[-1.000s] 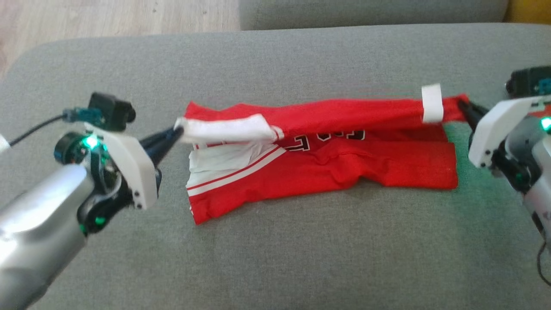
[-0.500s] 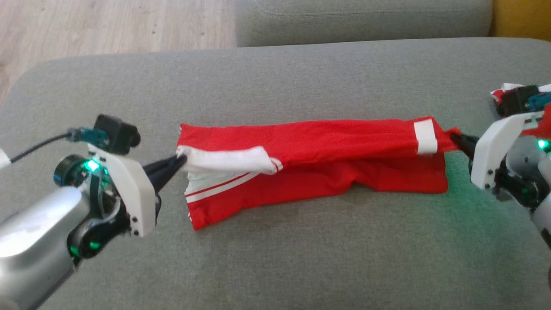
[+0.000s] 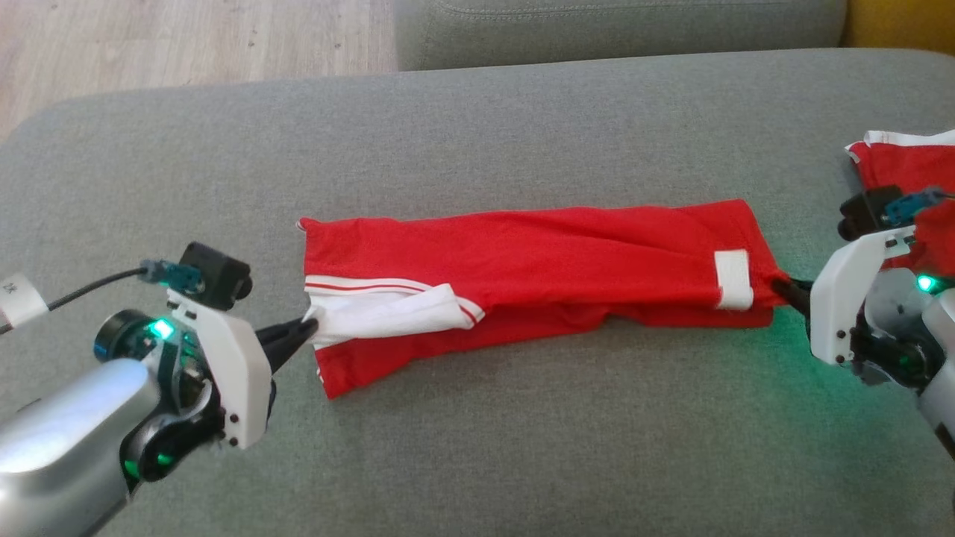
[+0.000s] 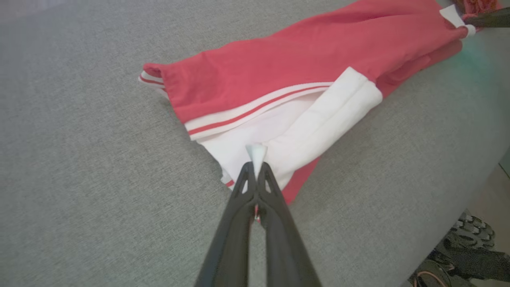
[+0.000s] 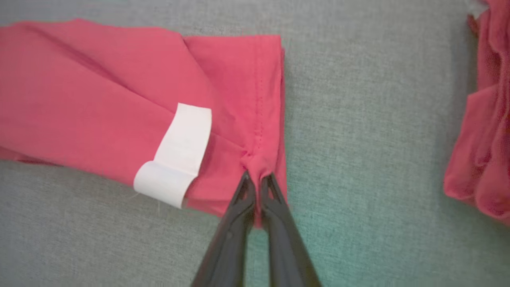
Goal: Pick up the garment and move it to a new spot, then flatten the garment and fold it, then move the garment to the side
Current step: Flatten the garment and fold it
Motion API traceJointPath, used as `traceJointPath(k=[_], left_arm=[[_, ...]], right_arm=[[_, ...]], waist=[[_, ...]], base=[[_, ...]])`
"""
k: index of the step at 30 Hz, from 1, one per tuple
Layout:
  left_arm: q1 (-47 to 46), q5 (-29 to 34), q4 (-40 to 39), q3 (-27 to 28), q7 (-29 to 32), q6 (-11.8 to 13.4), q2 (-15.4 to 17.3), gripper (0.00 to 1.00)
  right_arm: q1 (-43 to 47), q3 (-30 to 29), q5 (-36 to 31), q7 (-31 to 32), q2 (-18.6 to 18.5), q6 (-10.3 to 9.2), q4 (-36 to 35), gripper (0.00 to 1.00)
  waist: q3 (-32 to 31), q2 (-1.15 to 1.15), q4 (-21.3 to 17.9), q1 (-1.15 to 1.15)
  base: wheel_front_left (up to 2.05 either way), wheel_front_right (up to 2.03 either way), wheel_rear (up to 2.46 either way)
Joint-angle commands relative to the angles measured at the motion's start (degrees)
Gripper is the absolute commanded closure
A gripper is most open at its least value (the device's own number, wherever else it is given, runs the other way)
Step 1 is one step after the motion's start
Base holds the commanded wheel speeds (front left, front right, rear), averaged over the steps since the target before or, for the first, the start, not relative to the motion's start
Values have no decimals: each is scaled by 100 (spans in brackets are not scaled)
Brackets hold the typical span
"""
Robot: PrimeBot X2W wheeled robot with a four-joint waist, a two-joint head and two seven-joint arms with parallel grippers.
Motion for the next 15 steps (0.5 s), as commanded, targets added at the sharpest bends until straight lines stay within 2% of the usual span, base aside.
traceJointPath(k=[1, 6, 8, 12, 15], left_arm=[[-143, 106, 10, 299, -143, 69, 209, 0], [-144, 229, 175, 512, -730, 285, 19, 0], [-160, 310, 263, 719, -1225, 466, -112, 0], [-138, 354, 475, 1327, -2524, 896, -472, 0], [-59, 522, 631, 1623, -3413, 1102, -701, 0]], right_arm=[[73, -54, -58, 22, -167, -5, -71, 0], [21, -337, -121, -237, -112, -5, -41, 0], [-43, -579, -149, -556, -62, -5, -74, 0], [-172, -1257, -267, -1599, 202, -5, -173, 0], [-192, -1719, -644, -2546, 468, -5, -217, 0]], waist=[[-3, 0, -7, 0], [-64, 0, -32, 0], [-108, 0, -40, 0], [-245, 0, -54, 0], [-350, 0, -72, 0]], base=[[0, 0, 0], [0, 0, 0], [0, 0, 0], [0, 0, 0], [0, 0, 0]])
